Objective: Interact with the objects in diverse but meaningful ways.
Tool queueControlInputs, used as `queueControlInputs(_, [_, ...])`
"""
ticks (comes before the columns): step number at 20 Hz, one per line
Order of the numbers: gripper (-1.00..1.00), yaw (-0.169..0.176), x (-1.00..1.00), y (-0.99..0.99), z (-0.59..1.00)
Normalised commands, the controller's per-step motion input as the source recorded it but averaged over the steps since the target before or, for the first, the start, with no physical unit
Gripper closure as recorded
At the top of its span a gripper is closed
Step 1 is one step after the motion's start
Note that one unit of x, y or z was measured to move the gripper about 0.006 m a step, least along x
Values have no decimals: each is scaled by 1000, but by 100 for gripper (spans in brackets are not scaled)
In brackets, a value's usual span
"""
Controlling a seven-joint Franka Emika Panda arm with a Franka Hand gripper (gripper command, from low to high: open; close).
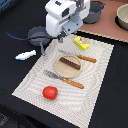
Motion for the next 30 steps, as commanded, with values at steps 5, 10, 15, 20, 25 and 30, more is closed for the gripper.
queueControlInputs(5, [-100, 151, 303, -270, -109])
queueControlInputs(10, [-100, 73, 238, -566, -7])
queueControlInputs(15, [-100, -6, 487, -513, -3])
queueControlInputs(20, [-100, -3, 438, -89, -258])
queueControlInputs(25, [-100, 0, 137, -56, -362])
queueControlInputs(30, [-100, 0, 41, -121, -381])
